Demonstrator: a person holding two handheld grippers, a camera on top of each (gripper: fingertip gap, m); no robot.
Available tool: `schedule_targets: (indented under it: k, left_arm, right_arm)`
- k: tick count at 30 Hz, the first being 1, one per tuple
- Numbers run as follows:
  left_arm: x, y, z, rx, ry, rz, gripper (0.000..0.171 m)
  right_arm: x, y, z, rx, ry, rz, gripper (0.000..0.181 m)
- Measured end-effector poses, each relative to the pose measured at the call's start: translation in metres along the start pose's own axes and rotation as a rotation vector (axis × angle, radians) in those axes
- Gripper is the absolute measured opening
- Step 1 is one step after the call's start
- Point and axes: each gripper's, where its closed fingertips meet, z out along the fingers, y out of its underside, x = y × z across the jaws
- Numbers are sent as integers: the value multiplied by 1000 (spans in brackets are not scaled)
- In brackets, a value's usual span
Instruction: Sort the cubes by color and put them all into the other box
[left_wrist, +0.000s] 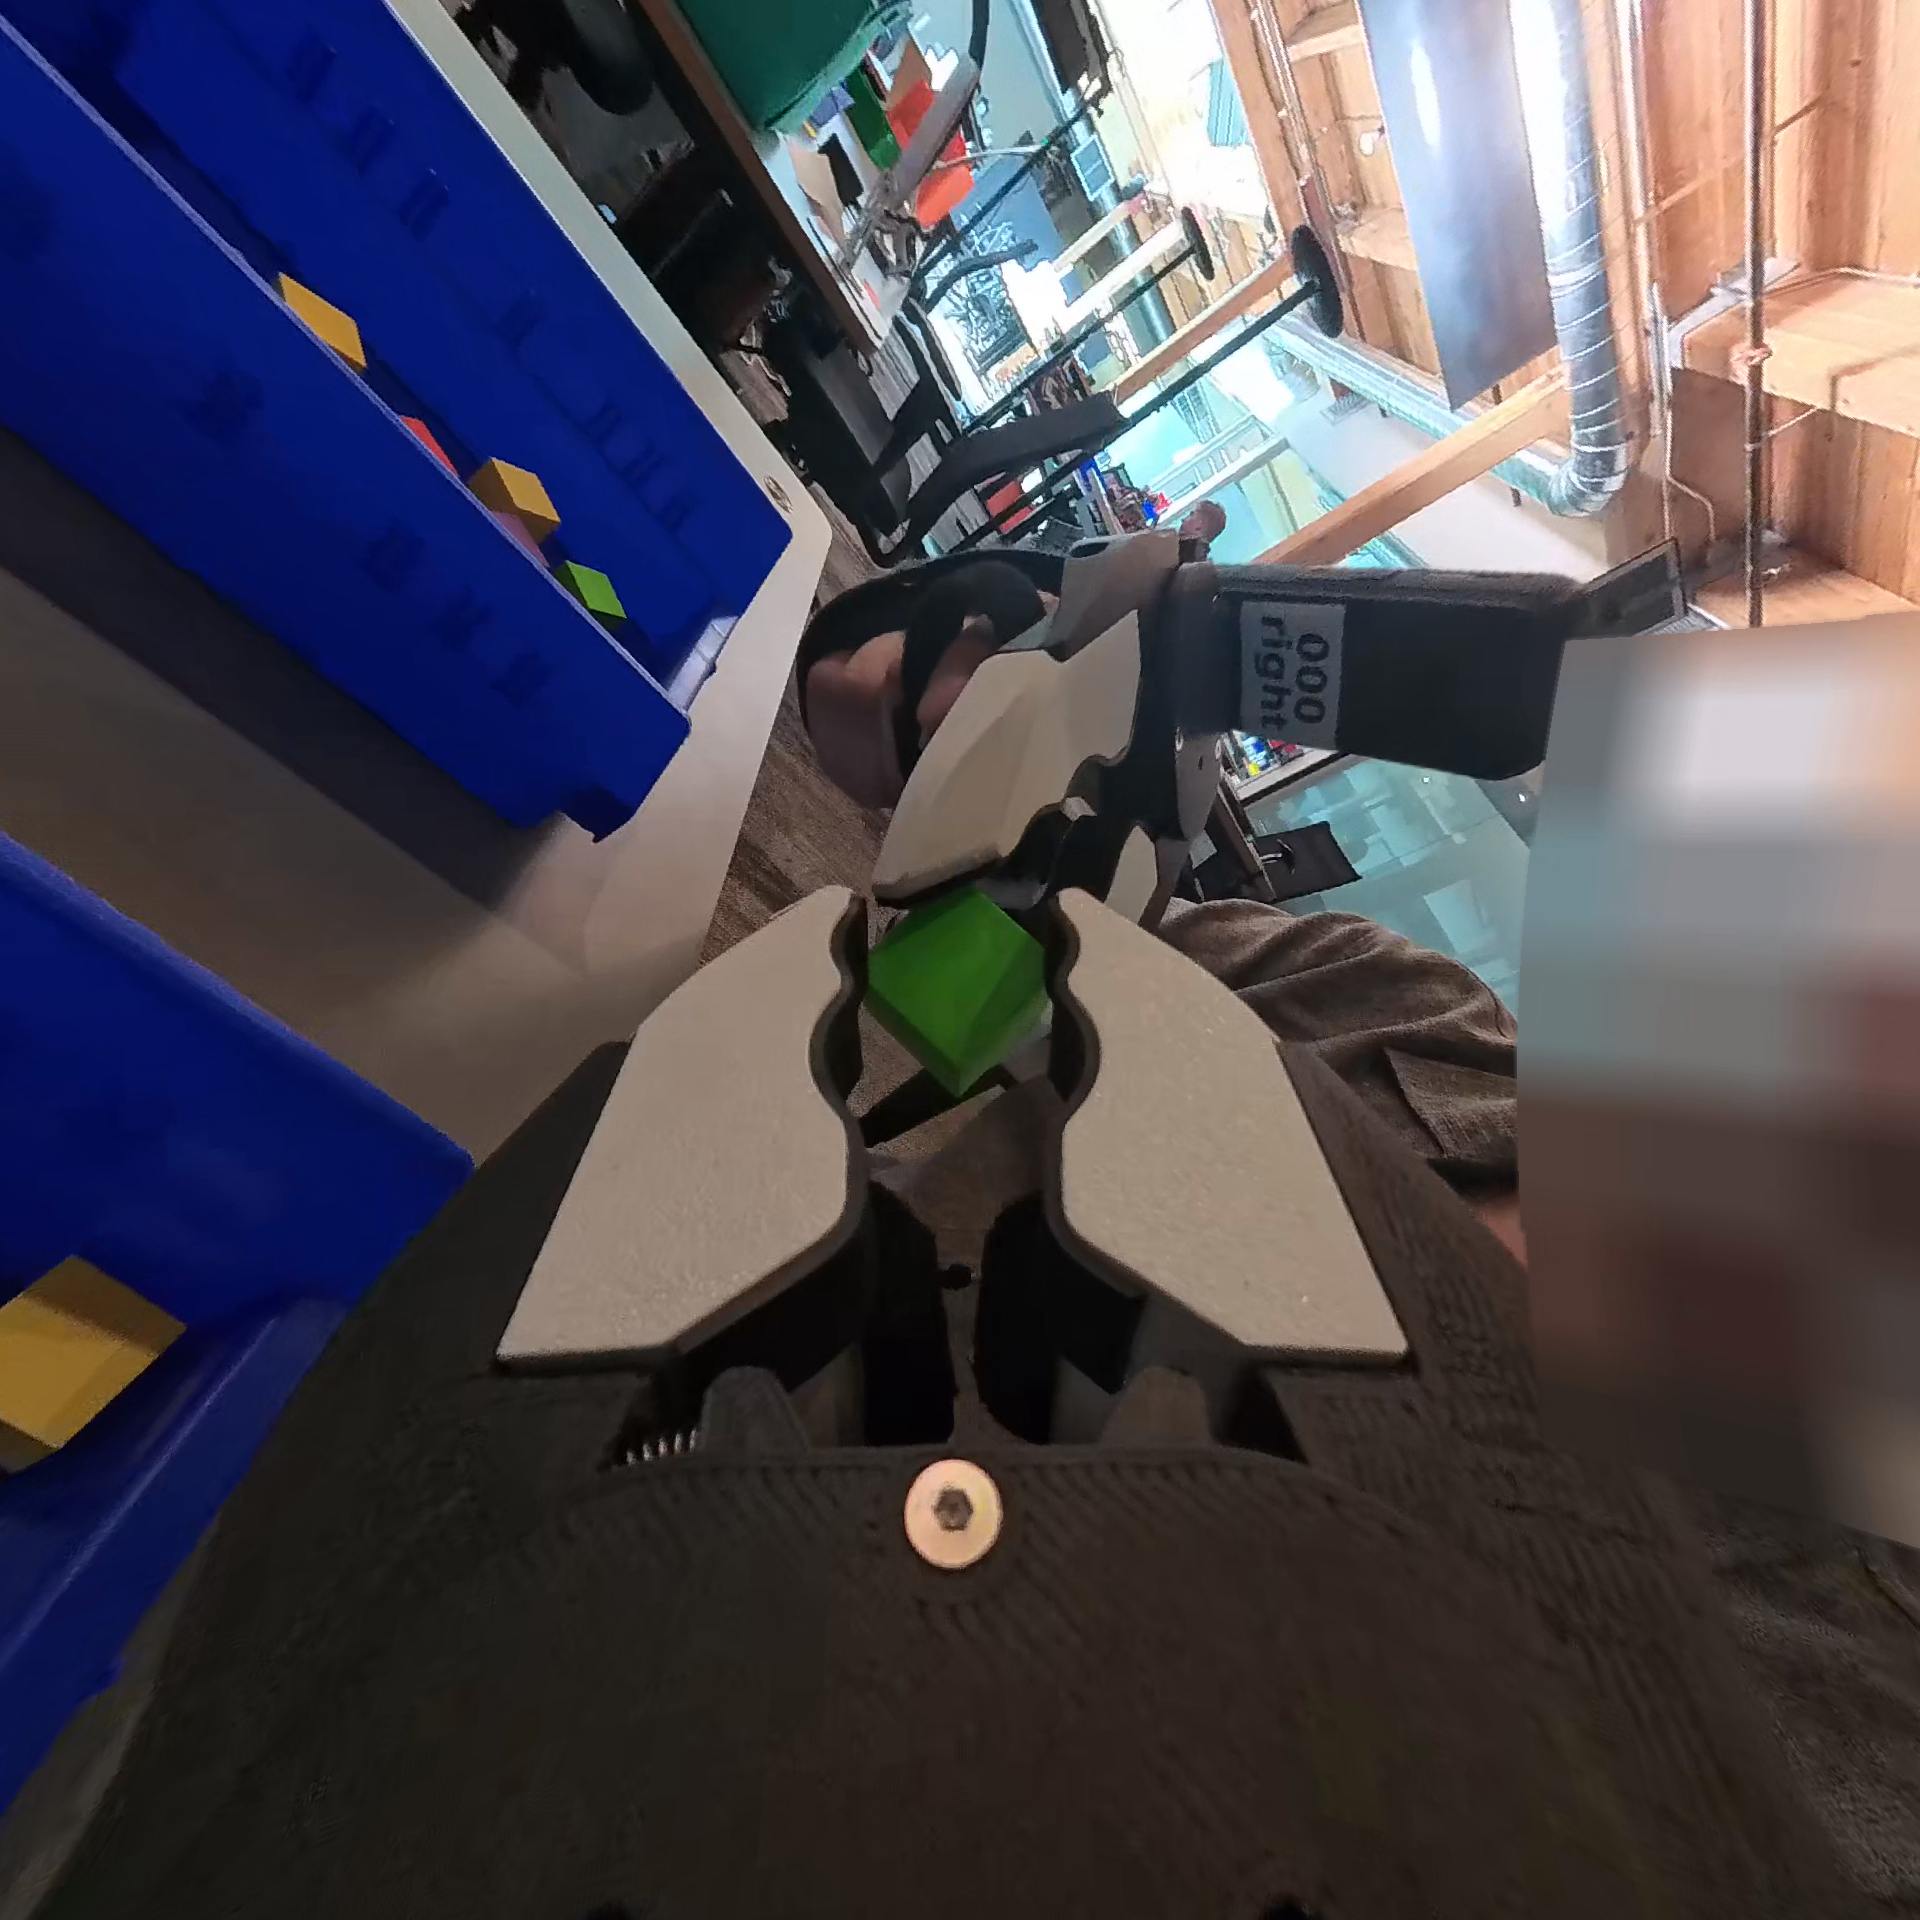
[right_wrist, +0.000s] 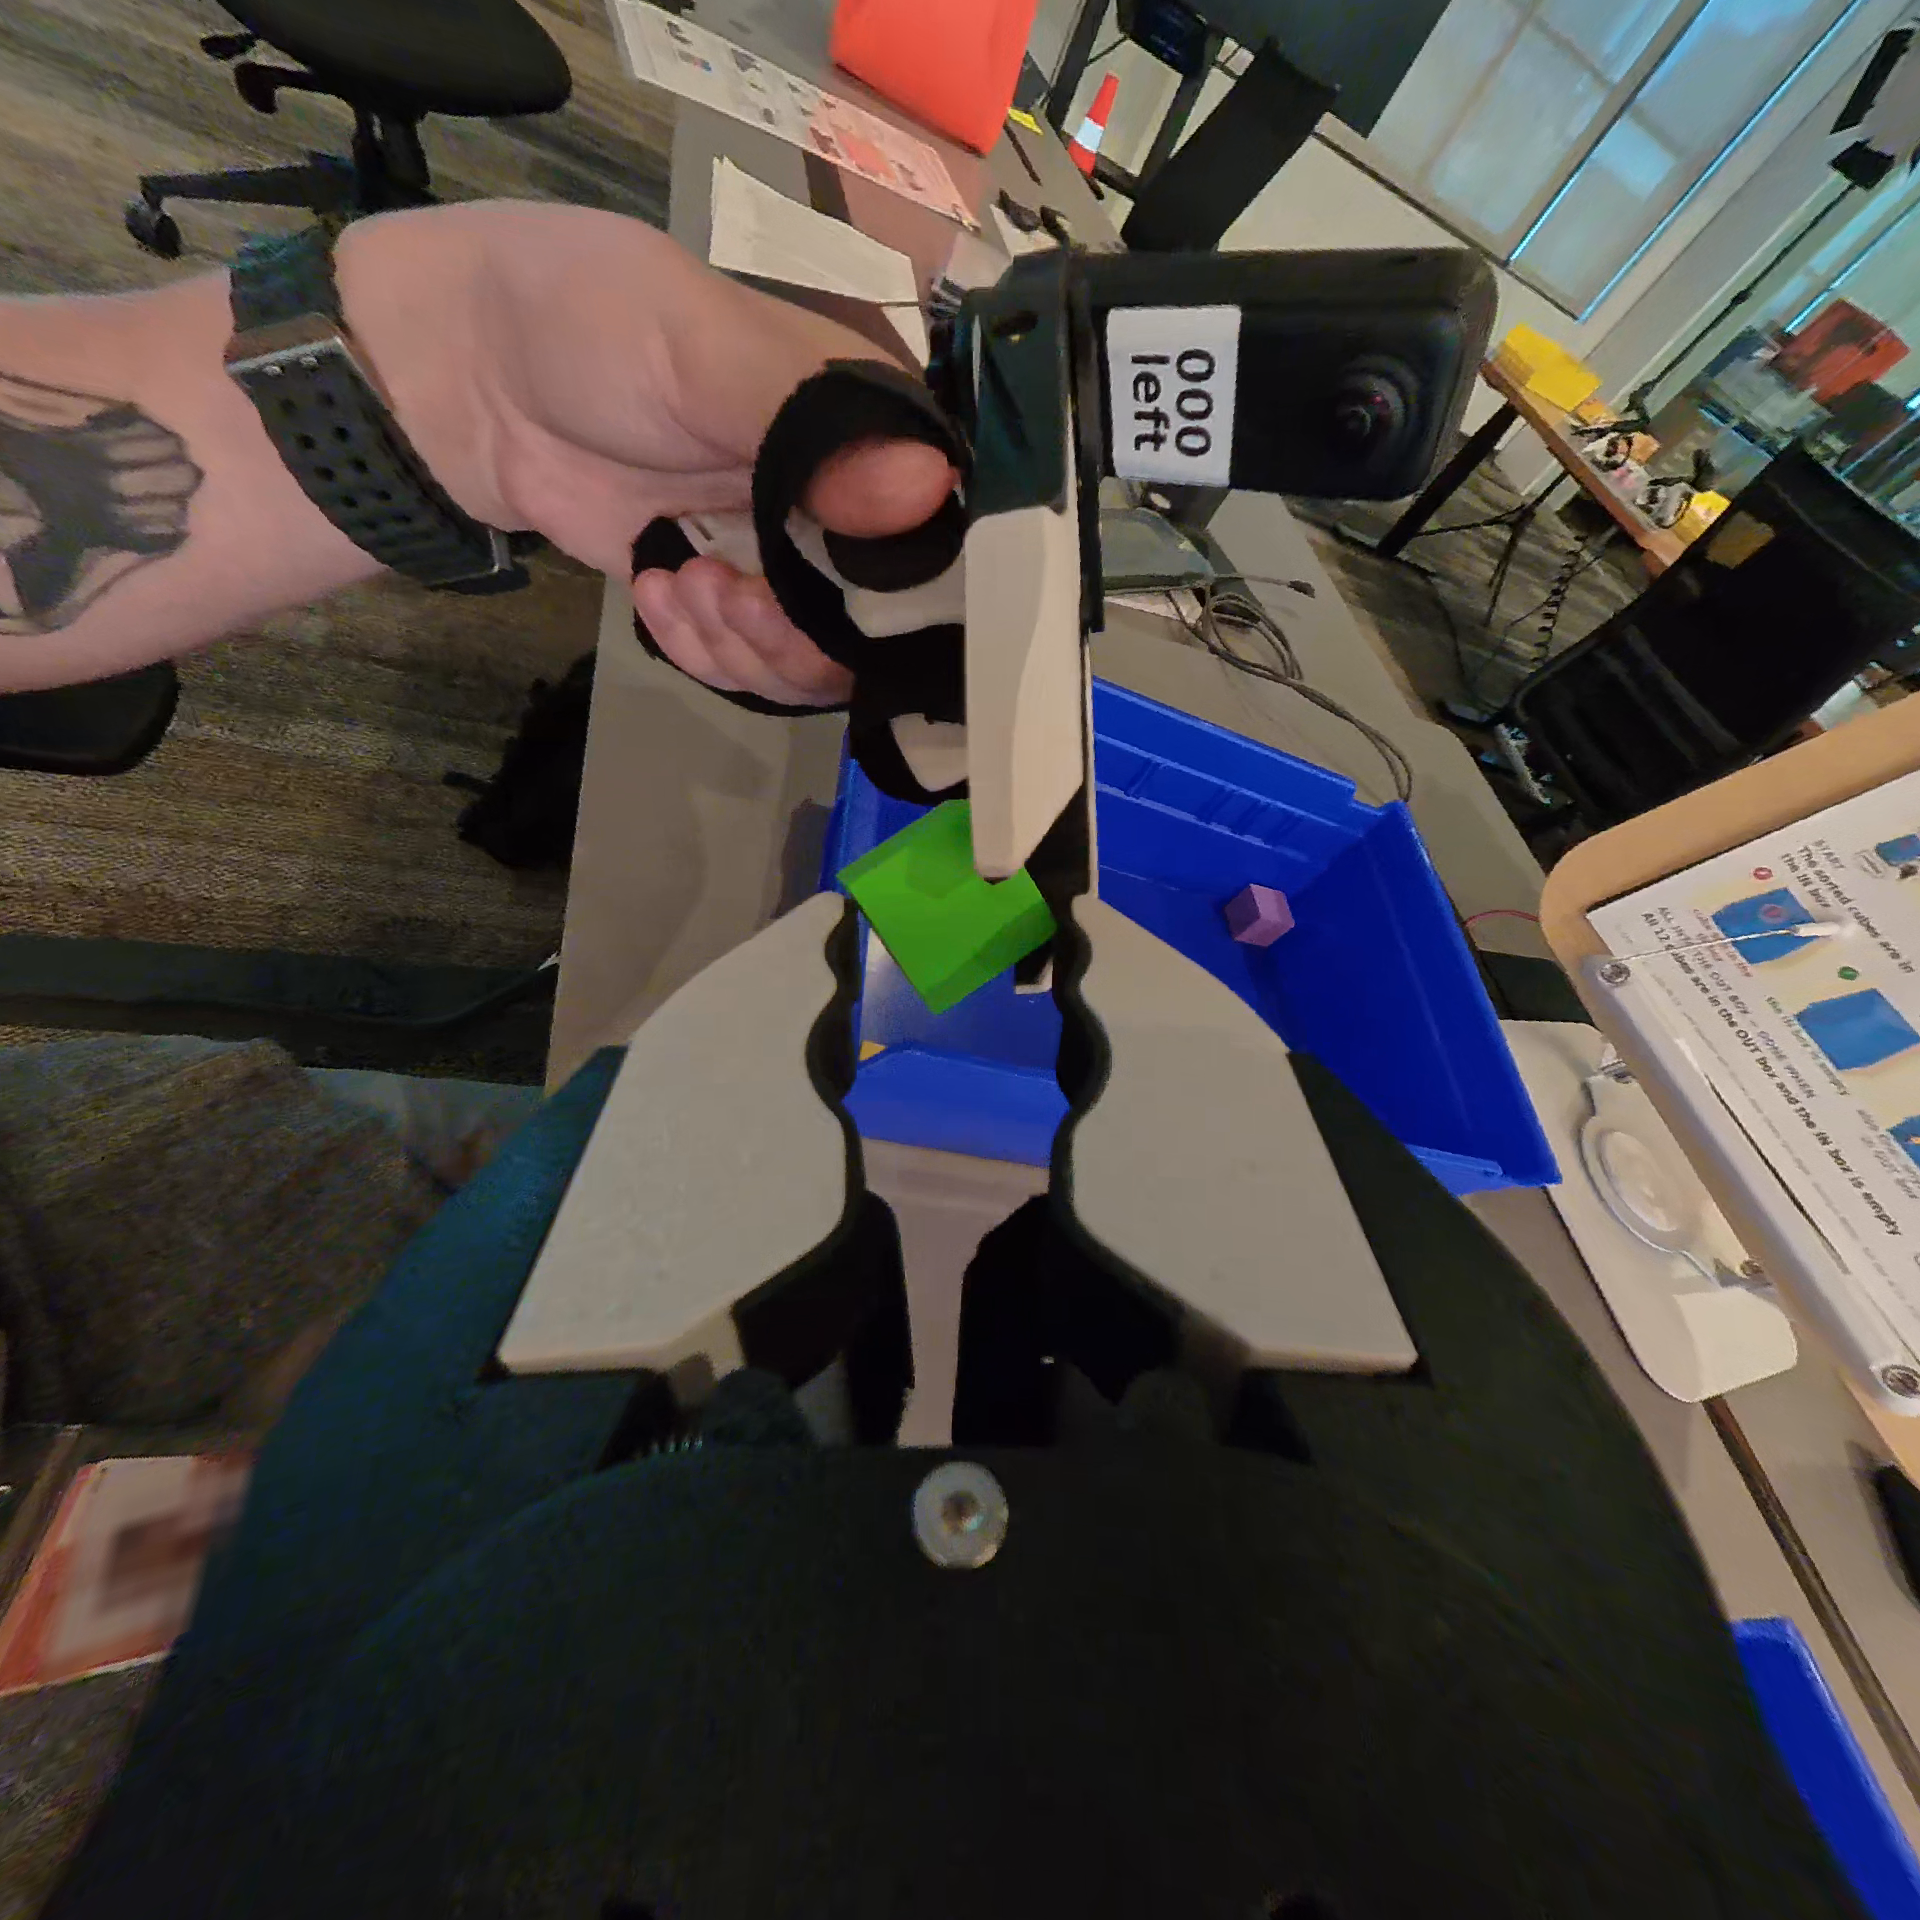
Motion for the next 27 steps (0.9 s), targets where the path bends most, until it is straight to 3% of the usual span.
schedule_targets:
  k: [8, 11, 15, 18, 23, 27]
  left_arm:
    - [-1, -13, -10, 96, 40, -12, 26]
    - [4, -19, -16, 136, 71, -6, 32]
    - [1, -23, -27, 165, -24, 50, 32]
    - [1, -25, -42, 191, -131, 106, 33]
    - [4, -29, -58, 209, -241, 168, 34]
    - [4, -28, -57, 196, -278, 189, 34]
  right_arm:
    - [3, -2, -5, 27, 41, -27, 33]
    - [4, 0, -9, 28, 34, -14, 33]
    - [24, 19, -33, -42, 93, -18, 33]
    - [74, 59, -78, -193, 220, 36, 33]
    - [173, 155, -160, -584, 475, 324, 33]
    - [201, 219, -173, -778, 522, 520, 33]
